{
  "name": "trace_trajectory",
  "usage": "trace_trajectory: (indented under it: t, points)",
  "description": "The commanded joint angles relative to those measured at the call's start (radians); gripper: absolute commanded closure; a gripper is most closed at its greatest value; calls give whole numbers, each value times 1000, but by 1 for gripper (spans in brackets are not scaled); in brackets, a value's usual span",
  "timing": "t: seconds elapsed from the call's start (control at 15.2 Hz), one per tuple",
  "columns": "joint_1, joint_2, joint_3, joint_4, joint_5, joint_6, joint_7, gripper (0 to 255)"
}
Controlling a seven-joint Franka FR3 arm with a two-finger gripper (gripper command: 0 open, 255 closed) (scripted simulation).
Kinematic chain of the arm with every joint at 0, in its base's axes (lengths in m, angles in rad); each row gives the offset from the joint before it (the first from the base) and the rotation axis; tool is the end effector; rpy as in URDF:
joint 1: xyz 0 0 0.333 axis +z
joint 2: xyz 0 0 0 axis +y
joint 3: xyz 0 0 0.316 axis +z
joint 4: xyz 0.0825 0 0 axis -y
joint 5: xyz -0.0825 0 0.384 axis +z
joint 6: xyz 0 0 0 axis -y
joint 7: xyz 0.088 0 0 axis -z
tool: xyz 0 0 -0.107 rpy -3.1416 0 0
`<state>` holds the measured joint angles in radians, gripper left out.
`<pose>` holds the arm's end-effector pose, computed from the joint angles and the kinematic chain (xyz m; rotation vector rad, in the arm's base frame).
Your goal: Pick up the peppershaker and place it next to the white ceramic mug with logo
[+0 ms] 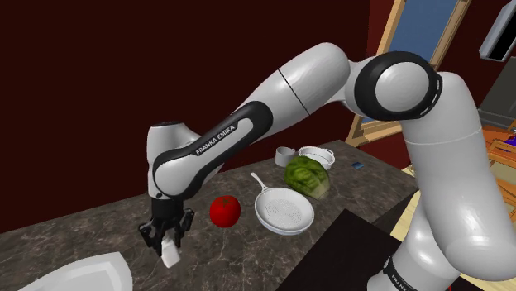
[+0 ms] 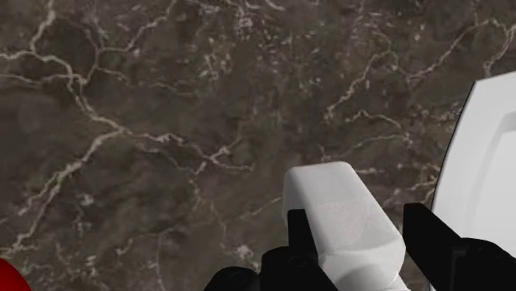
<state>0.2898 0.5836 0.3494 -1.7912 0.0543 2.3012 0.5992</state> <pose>0.5327 0.3759 0.2391 -2.9673 0.0699 0.2511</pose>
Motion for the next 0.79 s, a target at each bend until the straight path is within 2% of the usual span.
trace_trajectory:
  t: [0.0,0.73]
  points:
    - [-2,-18,4,4,4,-21,3,255]
    - [-16,-106,19,30,24,-132,11,255]
